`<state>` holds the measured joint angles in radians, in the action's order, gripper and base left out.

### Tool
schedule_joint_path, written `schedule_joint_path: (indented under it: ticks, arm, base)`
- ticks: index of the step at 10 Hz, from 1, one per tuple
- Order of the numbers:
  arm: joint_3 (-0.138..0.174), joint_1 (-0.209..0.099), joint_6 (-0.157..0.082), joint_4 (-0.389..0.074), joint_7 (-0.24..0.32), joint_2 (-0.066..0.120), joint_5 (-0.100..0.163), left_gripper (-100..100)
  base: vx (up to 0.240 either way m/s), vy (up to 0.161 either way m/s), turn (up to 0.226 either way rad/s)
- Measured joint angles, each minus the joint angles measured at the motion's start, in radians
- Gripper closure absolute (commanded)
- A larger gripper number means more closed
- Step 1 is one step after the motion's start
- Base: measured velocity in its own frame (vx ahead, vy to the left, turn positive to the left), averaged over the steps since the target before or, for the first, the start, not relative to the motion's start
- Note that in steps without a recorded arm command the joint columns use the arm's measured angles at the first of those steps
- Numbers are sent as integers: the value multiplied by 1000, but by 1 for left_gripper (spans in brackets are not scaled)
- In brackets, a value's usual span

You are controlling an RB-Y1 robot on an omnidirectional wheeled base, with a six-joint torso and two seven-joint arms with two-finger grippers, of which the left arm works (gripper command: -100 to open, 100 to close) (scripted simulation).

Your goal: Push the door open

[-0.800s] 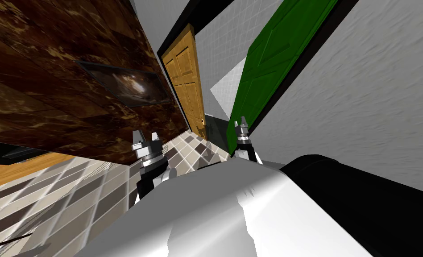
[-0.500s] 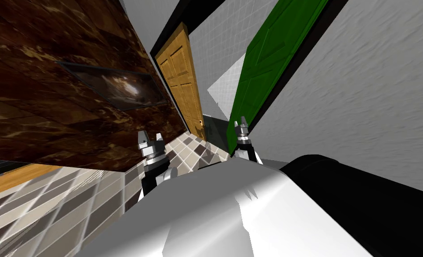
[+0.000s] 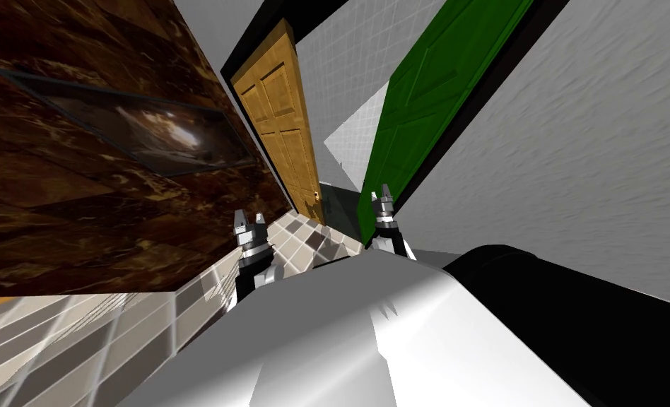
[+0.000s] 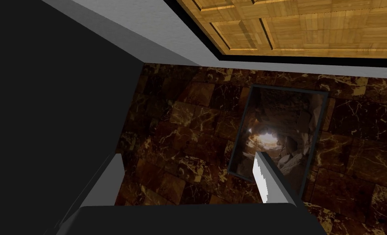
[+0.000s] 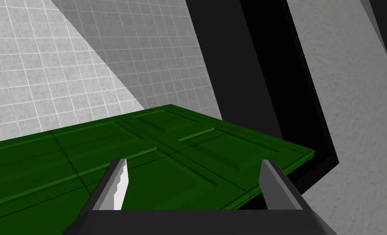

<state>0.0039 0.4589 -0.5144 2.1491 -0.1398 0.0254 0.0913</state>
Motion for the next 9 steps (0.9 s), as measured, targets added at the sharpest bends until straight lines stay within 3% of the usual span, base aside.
schedule_joint_path:
  ticks: [6, 9]
  arm:
    - [4, -57, -19, -139, 5, 21, 4, -100]
    - [6, -85, -43, -228, 10, 34, 7, -100]
  base:
    - [77, 70, -157]
    - [79, 82, -157]
